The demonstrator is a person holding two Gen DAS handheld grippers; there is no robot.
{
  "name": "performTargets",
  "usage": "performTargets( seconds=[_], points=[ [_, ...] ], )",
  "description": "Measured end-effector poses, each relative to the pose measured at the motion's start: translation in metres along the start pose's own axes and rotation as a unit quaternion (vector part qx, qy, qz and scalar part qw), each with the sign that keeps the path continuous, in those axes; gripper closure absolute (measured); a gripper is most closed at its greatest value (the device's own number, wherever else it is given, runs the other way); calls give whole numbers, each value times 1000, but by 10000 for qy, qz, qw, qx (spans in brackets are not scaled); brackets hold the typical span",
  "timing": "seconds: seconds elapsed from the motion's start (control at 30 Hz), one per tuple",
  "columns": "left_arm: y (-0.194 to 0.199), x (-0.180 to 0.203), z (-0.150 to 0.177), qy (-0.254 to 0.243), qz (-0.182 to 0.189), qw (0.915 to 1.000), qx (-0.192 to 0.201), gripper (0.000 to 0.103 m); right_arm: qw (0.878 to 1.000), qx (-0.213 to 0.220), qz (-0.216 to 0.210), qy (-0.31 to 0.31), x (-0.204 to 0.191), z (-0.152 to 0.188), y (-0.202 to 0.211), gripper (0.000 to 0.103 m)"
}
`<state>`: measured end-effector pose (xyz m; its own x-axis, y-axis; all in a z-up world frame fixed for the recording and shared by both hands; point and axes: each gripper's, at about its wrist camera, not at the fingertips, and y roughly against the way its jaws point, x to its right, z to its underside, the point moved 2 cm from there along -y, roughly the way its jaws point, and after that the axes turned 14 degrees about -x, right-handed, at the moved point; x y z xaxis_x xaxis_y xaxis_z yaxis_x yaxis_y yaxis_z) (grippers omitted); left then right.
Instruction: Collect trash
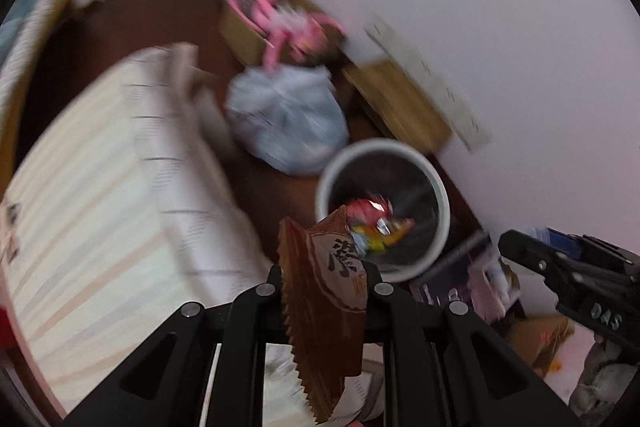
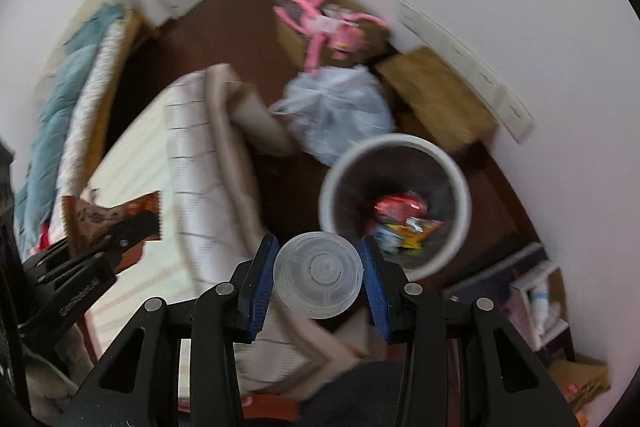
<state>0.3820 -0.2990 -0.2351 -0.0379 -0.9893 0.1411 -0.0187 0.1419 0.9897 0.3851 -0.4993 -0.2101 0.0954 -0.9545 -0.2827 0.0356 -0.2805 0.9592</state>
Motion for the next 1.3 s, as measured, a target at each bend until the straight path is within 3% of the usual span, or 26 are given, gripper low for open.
performTargets(
  seconds=[0.13,0.23,0.47,0.57,0.67,0.73,0.83,0.87,0.93,1.07,1.2,1.3],
  points=[
    [-71,28,-44,-274,66,9954,-911,88,9985,-435,123,-307,47,-16,-38,59],
    [-109,37,-67,-346,50,9904,-1340,86,9960,-738,166,-483,74,-31,-70,59],
    [-163,60,-86,-510,65,9813,-1855,84,9890,-1254,168,-768,117,-57,-138,59],
    [-173,63,-91,-493,60,9809,-1880,77,9868,-1388,123,-824,127,-65,-158,59],
    [-174,65,-93,-458,10,9829,-1781,57,9859,-1412,138,-886,135,-71,-172,59],
    [-174,64,-95,-427,-16,9847,-1689,28,9857,-1403,85,-926,140,-74,-177,59],
    [-171,59,-95,-367,-107,9874,-1536,21,9865,-1329,-47,-954,145,-74,-180,57],
    [-171,57,-95,-349,-133,9877,-1516,20,9869,-1289,-88,-962,146,-74,-180,52],
    [-168,53,-94,-308,-237,9888,-1438,4,9879,-1195,-136,-977,146,-73,-176,41],
    [-155,46,-90,-243,-334,9916,-1222,3,9899,-1007,-25,-1000,145,-69,-162,28],
    [-138,43,-82,-256,-454,9938,-987,2,9911,-875,216,-984,142,-63,-143,0],
    [-120,42,-73,-231,-463,9955,-788,1,9914,-789,368,-979,139,-55,-126,0]
  ],
)
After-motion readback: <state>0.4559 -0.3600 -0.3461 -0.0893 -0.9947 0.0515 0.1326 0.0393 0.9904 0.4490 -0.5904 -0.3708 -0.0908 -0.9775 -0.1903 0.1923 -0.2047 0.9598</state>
